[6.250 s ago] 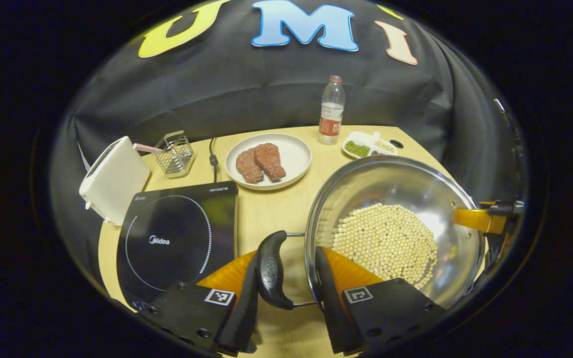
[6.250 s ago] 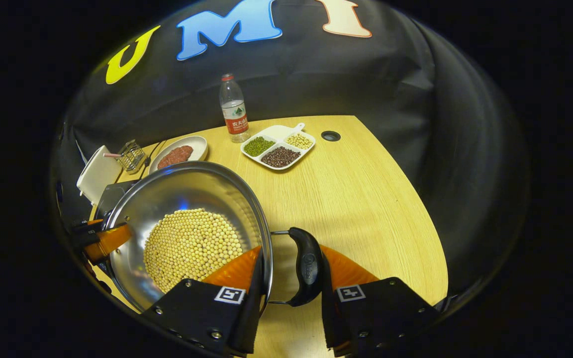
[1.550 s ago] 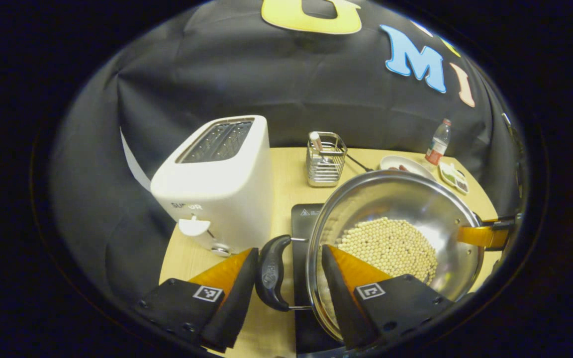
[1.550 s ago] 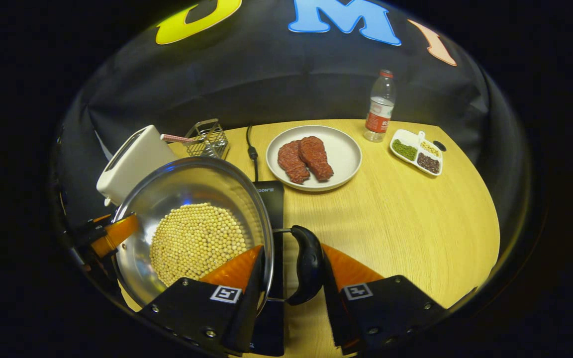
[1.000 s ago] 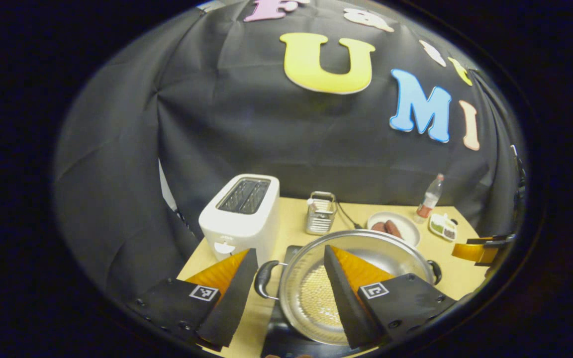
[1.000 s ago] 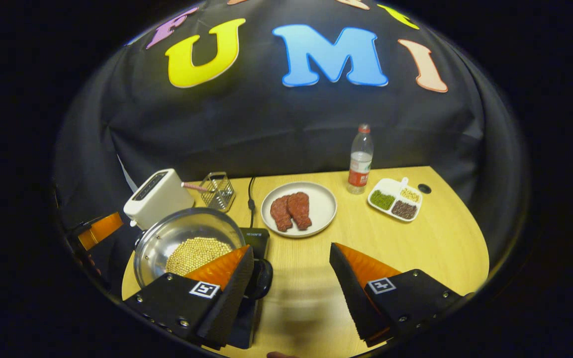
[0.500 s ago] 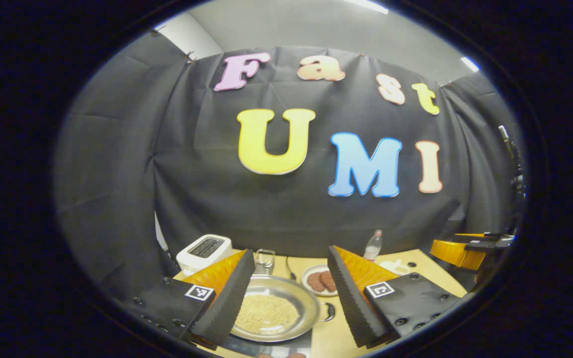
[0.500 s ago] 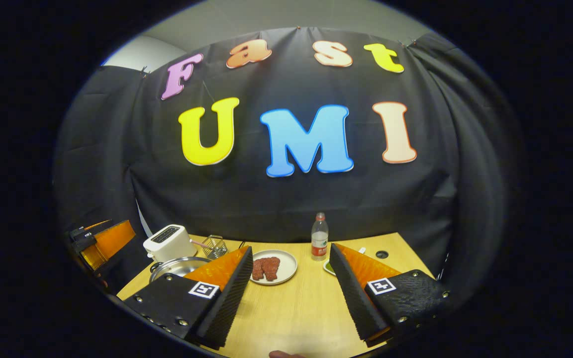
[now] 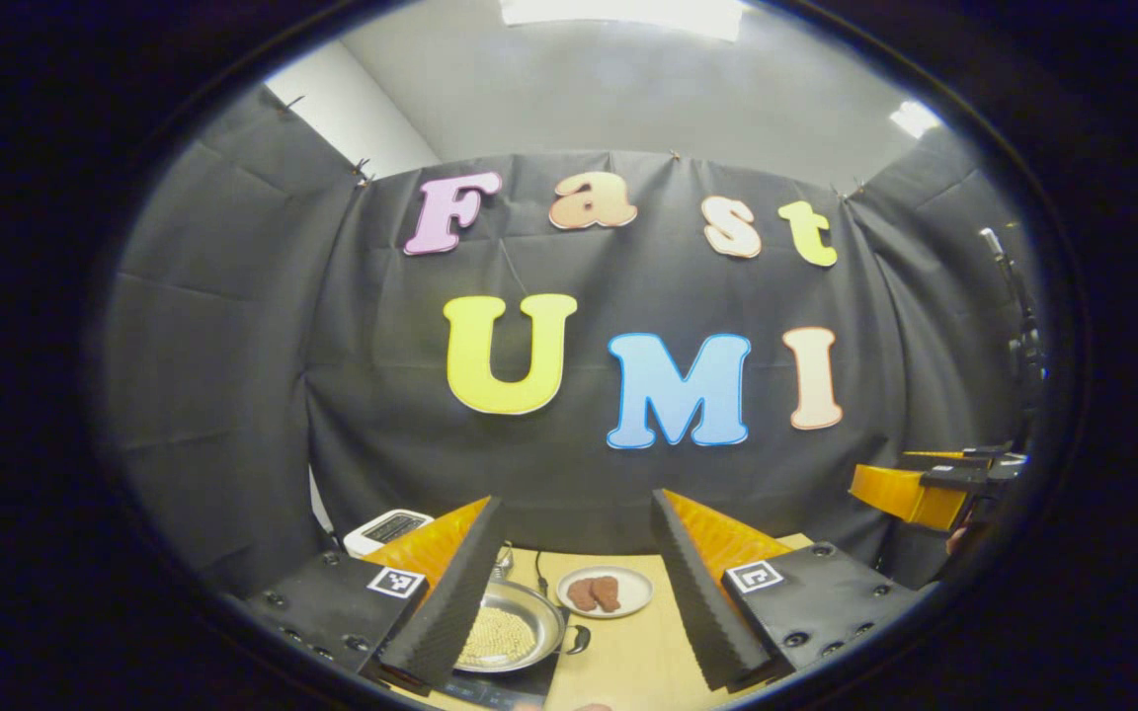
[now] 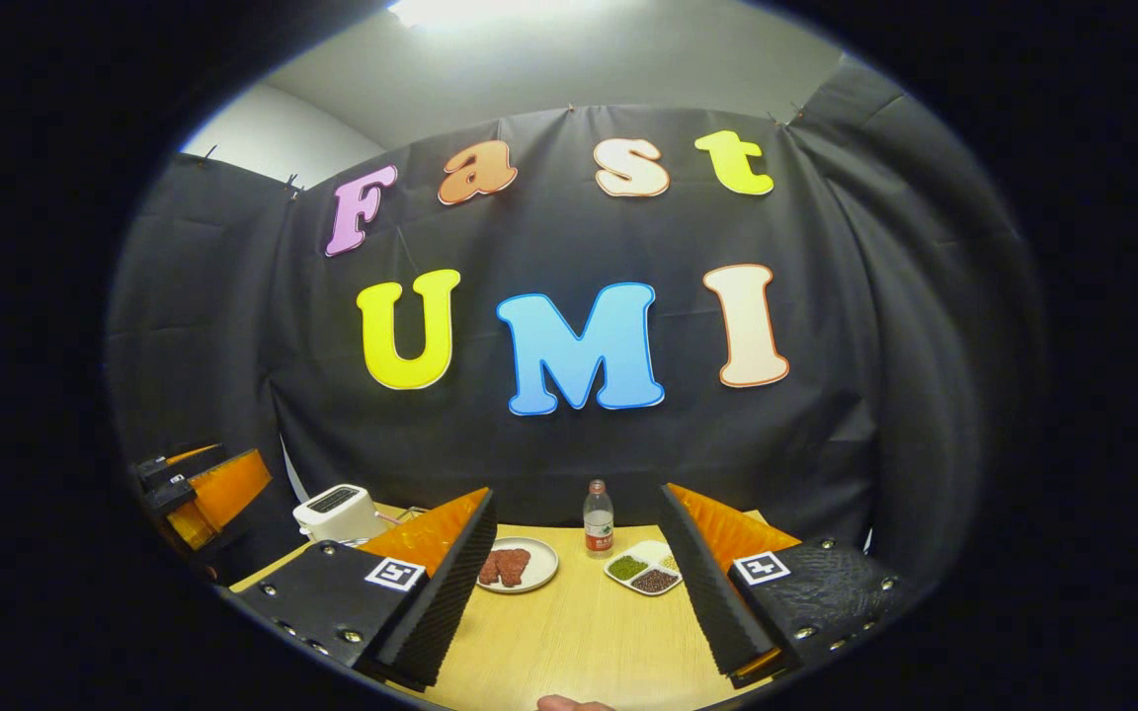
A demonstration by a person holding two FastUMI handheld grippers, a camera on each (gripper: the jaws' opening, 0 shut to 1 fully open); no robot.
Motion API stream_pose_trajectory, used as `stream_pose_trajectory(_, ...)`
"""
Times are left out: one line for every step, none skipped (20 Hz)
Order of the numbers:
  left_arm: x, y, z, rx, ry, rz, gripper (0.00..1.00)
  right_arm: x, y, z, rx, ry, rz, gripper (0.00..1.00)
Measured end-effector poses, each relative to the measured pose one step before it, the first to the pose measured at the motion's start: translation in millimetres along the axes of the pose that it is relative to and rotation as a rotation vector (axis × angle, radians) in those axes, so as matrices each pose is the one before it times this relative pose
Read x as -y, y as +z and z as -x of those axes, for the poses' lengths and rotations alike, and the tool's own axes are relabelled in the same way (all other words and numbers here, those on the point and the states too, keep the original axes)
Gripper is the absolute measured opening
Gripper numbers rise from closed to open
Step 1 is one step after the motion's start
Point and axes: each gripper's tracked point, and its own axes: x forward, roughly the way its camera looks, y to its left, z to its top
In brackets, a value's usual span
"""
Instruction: First push the handle of the pot to place it horizontally, then grasp the pot with both hands and set it on the induction cooktop.
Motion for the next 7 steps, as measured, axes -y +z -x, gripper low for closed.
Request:
stream_pose_trajectory(2.16, 3.83, 1.38, 0.00657, -0.00882, -0.00572, 0.91, 1.04, 0.82, 2.71, 0.00001, -0.00917, -0.00489, 0.98)
stream_pose_trajectory(-0.82, 3.74, 1.02, 0.00505, -0.00623, -0.0036, 0.99, 1.66, 2.07, 2.81, 0.00412, -0.01109, -0.00475, 0.98)
stream_pose_trajectory(-2.48, 1.49, 0.92, -0.00336, -0.00523, 0.0002, 0.99, 0.92, 1.32, 3.16, 0.00161, -0.01191, -0.00078, 0.98)
stream_pose_trajectory(-2.83, 0.86, 0.65, 0.00081, -0.00332, 0.00339, 0.99, -0.82, 1.6, 1.58, 0.0029, -0.00888, 0.00361, 0.98)
stream_pose_trajectory(-3.17, 3.95, -0.01, 0.00543, -0.00083, 0.00522, 0.91, -1.39, 0.02, -0.24, 0.00207, -0.00752, 0.00468, 0.98)
stream_pose_trajectory(-4.07, 0.19, 0.6, -0.00291, -0.00283, 0.00791, 0.99, -2.19, 0.77, 1.15, -0.00192, -0.00605, 0.00079, 0.98)
stream_pose_trajectory(-3.15, -0.74, 2.01, -0.00625, -0.00635, 0.0101, 0.99, -3.94, 1.26, 1.43, -0.00034, -0.0028, -0.00197, 0.98)
